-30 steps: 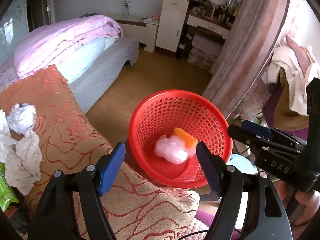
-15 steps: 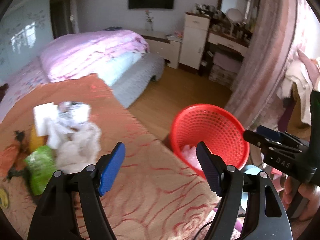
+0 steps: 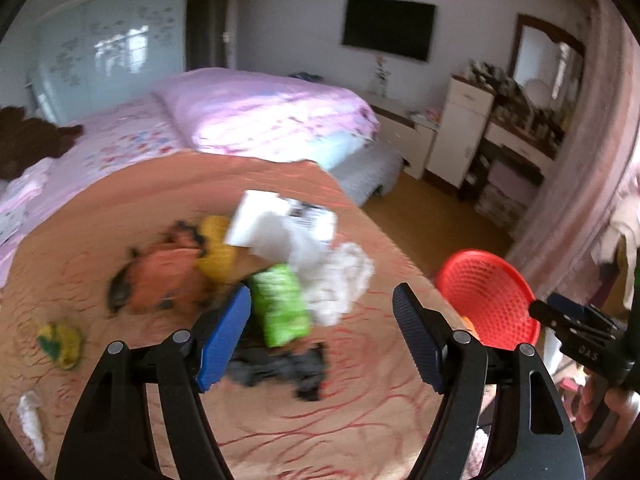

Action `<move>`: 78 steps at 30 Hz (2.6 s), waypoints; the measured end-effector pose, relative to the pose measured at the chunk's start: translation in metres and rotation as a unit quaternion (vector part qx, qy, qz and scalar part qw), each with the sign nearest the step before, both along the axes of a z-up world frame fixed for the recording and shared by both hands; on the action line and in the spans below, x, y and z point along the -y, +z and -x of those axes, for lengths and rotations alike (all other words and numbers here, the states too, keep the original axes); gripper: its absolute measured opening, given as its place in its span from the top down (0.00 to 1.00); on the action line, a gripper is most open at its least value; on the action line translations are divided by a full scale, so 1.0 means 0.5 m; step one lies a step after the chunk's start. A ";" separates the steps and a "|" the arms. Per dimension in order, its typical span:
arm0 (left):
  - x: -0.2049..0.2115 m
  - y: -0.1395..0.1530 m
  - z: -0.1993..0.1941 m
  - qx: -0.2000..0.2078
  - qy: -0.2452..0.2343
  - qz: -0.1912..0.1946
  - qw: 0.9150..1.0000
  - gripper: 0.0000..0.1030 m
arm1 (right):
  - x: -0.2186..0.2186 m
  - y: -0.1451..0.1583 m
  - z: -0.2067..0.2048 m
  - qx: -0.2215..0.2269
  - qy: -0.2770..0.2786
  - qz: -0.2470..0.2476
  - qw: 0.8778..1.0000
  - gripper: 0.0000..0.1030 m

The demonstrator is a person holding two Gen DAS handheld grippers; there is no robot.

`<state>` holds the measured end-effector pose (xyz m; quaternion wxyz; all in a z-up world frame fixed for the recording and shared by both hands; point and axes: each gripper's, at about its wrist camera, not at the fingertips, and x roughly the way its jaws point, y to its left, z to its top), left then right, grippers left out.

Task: Collect trash
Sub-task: 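Move the left gripper back to the pile and grasp the black plastic bag, then grasp the white mesh cloth with the right gripper while the left holds the black bag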

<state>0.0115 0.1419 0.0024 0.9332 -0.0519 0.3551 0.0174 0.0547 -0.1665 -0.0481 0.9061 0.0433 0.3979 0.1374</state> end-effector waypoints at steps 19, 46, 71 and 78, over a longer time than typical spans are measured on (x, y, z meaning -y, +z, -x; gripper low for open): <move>-0.126 -0.088 -0.002 -0.049 0.033 0.077 0.995 0.32 | -0.118 -0.002 0.006 -0.007 0.055 -0.006 0.998 0.43; -0.115 -0.149 -0.022 -0.056 -0.021 0.191 0.980 0.47 | -0.249 0.000 -0.016 -0.019 0.125 -0.007 0.992 0.42; -0.193 -0.028 0.074 0.044 0.042 0.145 0.987 0.65 | -0.359 -0.015 -0.098 -0.018 0.169 -0.010 0.985 0.32; -0.190 -0.029 0.076 0.041 0.051 0.129 0.989 0.65 | -0.418 -0.042 -0.126 -0.033 0.187 0.002 0.982 0.28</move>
